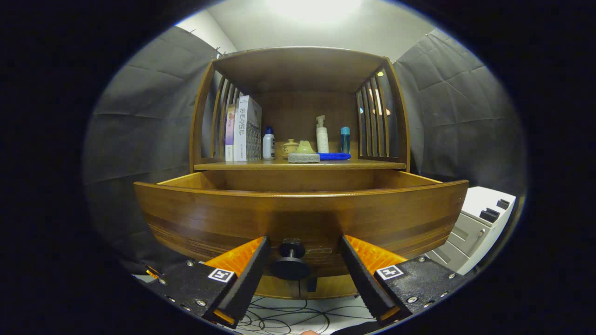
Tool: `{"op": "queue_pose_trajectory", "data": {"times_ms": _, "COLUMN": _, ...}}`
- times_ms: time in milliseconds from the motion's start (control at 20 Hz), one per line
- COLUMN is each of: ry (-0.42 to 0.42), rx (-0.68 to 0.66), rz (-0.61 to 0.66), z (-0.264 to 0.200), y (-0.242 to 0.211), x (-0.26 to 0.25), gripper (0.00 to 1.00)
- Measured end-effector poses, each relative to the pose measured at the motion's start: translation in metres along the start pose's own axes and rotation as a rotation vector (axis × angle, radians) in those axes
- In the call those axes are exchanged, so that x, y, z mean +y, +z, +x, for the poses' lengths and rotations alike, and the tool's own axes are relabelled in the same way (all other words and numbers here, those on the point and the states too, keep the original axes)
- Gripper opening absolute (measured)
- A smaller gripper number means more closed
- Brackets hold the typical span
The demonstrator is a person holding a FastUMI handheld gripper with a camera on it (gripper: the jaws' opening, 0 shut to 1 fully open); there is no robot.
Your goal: Pull open the drawer, take out the items inside it, and place them on the countertop above the cabinet.
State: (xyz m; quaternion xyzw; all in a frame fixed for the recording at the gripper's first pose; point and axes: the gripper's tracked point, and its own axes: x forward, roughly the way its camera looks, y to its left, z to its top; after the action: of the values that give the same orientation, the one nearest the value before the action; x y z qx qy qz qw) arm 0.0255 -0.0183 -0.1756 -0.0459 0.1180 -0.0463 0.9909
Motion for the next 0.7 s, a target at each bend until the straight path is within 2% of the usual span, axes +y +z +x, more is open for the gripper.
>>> {"op": "queue_pose_trajectory", "data": {"times_ms": 700, "ry": 0.020, "rx": 0.015, "rz": 0.022, "z": 0.039, "y": 0.012, "x": 0.008, "gripper": 0.95}}
